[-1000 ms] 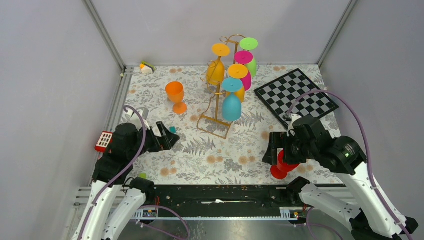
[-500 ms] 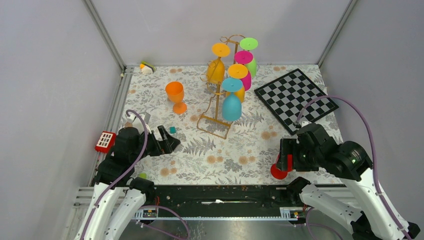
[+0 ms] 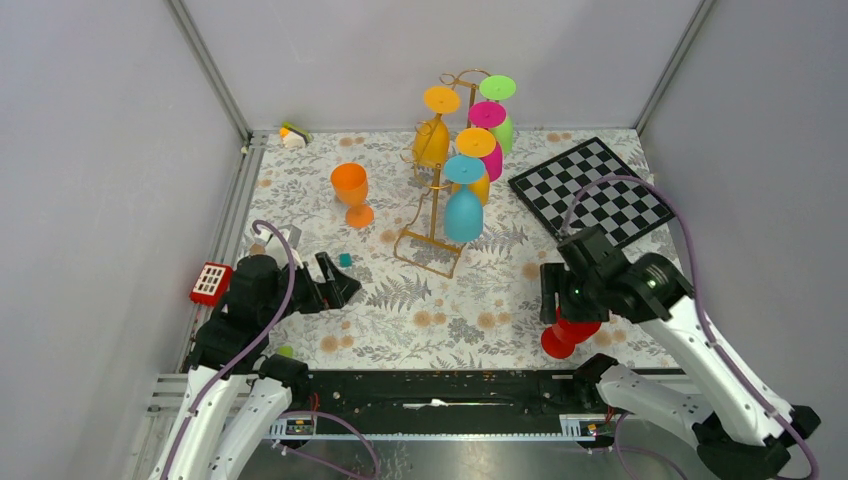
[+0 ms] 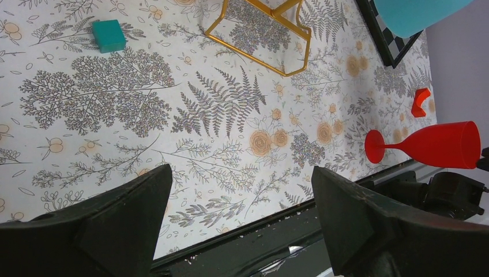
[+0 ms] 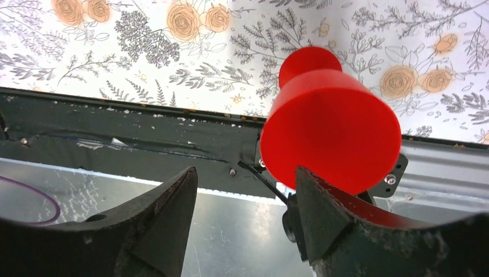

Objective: Place the wine glass upside down on the wine glass rack
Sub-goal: Pick up the wine glass at the center of the board.

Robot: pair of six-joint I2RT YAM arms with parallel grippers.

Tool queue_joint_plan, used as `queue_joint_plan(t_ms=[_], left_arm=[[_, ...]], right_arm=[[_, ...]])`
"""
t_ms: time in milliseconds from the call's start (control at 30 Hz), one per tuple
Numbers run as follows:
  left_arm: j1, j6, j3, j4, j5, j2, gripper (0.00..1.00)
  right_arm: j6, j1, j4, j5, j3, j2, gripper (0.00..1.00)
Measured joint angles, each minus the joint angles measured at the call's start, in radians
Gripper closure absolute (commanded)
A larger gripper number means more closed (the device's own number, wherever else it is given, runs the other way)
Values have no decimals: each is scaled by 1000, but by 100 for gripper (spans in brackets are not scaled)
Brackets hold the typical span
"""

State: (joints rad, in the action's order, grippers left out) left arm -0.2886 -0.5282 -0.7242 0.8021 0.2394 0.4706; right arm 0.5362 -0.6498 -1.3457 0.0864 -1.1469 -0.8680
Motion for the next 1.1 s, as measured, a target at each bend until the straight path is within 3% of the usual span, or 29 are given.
queue_joint_plan(t_ms=[200,433,800,1100], left_arm=[[0,0,2,2,3,-13,1],[0,3,6,6,13,-13,1],[0,-7,6,21,10,-13,1],[0,-24,6,21,13,-6,1]], right_arm=[[-34,0,63,25,35,-109,54],[-41,0,81,35,123,-138,65],[-54,0,97,34,180,-155,93],[-68,0,101,27,180,-157,100]])
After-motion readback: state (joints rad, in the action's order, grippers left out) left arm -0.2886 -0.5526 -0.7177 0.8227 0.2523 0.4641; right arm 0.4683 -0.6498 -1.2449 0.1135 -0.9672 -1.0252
